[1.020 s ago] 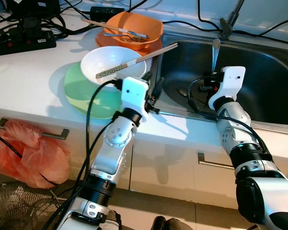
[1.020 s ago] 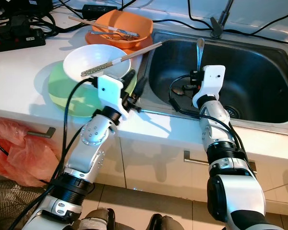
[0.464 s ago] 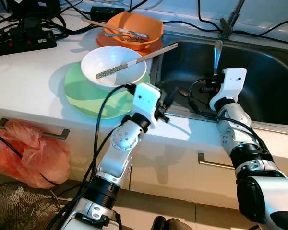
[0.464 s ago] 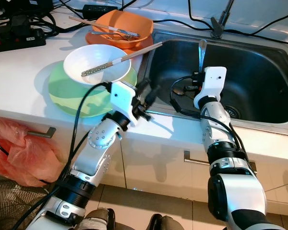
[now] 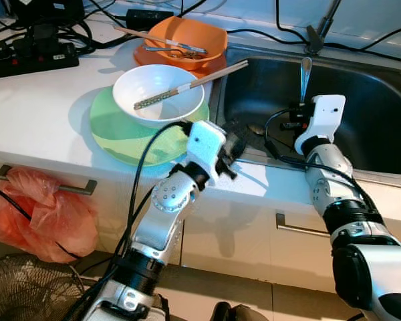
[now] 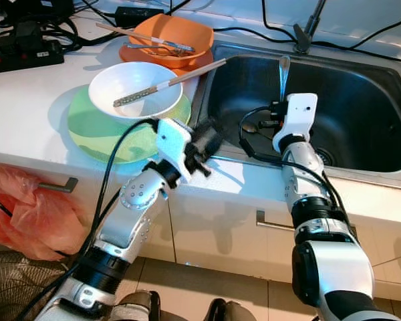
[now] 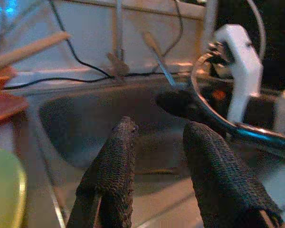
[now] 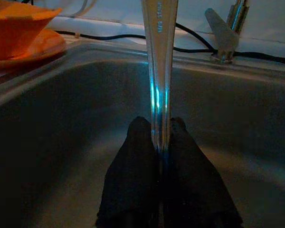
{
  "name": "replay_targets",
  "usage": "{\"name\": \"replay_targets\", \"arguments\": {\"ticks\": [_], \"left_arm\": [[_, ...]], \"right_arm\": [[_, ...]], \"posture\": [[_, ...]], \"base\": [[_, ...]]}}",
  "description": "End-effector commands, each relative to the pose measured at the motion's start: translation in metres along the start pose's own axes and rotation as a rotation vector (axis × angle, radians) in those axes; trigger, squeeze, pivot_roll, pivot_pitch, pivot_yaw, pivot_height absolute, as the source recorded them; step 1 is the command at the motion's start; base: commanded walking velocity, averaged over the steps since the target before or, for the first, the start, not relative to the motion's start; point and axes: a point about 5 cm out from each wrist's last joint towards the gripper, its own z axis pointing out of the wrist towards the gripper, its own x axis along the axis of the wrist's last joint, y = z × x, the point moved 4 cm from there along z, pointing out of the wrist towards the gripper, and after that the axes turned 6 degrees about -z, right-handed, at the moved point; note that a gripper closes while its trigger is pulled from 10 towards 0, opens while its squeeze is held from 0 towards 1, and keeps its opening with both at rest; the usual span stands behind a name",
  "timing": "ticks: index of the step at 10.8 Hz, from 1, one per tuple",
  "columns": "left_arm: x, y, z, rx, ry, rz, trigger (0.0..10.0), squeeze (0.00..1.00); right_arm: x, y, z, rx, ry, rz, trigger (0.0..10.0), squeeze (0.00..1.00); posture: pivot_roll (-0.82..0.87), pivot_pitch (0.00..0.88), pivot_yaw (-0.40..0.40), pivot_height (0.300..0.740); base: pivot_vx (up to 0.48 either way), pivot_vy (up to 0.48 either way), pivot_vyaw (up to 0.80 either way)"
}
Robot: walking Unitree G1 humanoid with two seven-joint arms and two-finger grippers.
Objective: Kitchen organization
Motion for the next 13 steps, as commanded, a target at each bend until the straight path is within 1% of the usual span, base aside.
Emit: {"name": "replay_targets", "arguments": {"ticks": [1,2,4,6,7,8,10,11,12,13], "left_arm": [[0.000,0.008,0.000,-0.042,-0.010,0.001,10.0,0.00],[0.000,0.003,-0.003,-0.050,-0.026,0.018,10.0,0.00],[0.000,0.001,-0.004,-0.056,-0.046,0.040,10.0,0.00],[0.001,-0.001,-0.005,-0.060,-0.055,0.045,10.0,0.00],[0.002,-0.003,-0.007,-0.061,-0.059,0.049,10.0,0.00],[0.002,-0.004,-0.007,-0.061,-0.063,0.051,10.0,0.00],[0.003,-0.004,-0.008,-0.061,-0.066,0.050,10.0,0.00],[0.003,-0.004,-0.007,-0.062,-0.067,0.049,10.0,0.00],[0.004,-0.004,-0.007,-0.060,-0.065,0.045,10.0,0.00],[0.004,-0.004,-0.006,-0.055,-0.062,0.047,10.0,0.00]], "right_arm": [[-0.006,0.006,-0.002,-0.021,-0.022,-0.008,10.0,0.00],[-0.006,0.006,-0.002,-0.020,-0.021,-0.008,10.0,0.00],[-0.005,0.005,-0.001,-0.016,-0.018,-0.010,10.0,0.00],[-0.006,0.005,-0.001,-0.014,-0.021,-0.012,10.0,0.00],[-0.008,0.003,-0.002,-0.003,-0.029,-0.010,10.0,0.60],[-0.011,0.002,-0.003,0.001,-0.037,-0.012,10.0,1.00],[-0.012,0.000,-0.002,0.003,-0.043,-0.014,10.0,1.00],[-0.011,0.000,-0.002,0.004,-0.043,-0.020,10.0,0.83],[-0.011,0.000,-0.002,0.003,-0.044,-0.026,10.0,0.00],[-0.010,0.000,-0.001,0.002,-0.042,-0.024,10.0,0.00]], "posture": [[0.20,0.157,-0.079,0.740],[0.20,0.153,-0.077,0.740],[0.21,0.146,-0.077,0.740],[0.21,0.141,-0.076,0.740],[0.21,0.136,-0.075,0.740],[0.21,0.134,-0.074,0.740],[0.21,0.136,-0.075,0.740],[0.21,0.137,-0.076,0.740],[0.21,0.139,-0.076,0.740],[0.21,0.145,-0.077,0.740]], "base": [[0.000,0.000,0.00],[0.000,0.000,0.00],[0.000,0.000,0.00],[0.000,0.000,0.00],[0.000,0.000,0.00],[0.000,0.000,0.00],[0.000,0.000,0.00],[0.000,0.000,0.00],[0.000,0.000,0.00],[0.000,0.000,0.00]]}}
